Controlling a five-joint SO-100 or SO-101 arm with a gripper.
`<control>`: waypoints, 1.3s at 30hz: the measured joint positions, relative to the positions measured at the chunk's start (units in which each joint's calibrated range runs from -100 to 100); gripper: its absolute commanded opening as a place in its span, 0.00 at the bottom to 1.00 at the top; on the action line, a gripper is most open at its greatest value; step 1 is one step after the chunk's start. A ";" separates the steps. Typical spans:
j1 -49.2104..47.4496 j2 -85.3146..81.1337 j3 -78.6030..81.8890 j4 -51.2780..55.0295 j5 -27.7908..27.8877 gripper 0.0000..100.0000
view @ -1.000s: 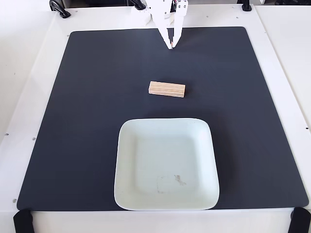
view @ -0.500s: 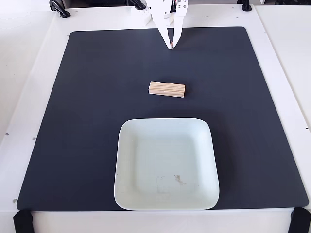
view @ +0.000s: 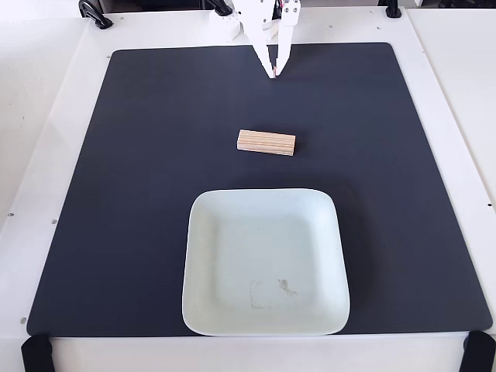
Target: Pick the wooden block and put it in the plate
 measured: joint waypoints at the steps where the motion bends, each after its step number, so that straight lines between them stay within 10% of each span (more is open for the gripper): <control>1: 0.10 0.00 0.00 0.00 0.00 0.01; 20: 0.19 30.97 -34.69 0.77 -10.33 0.01; 39: 4.73 81.58 -73.34 -12.67 -40.74 0.01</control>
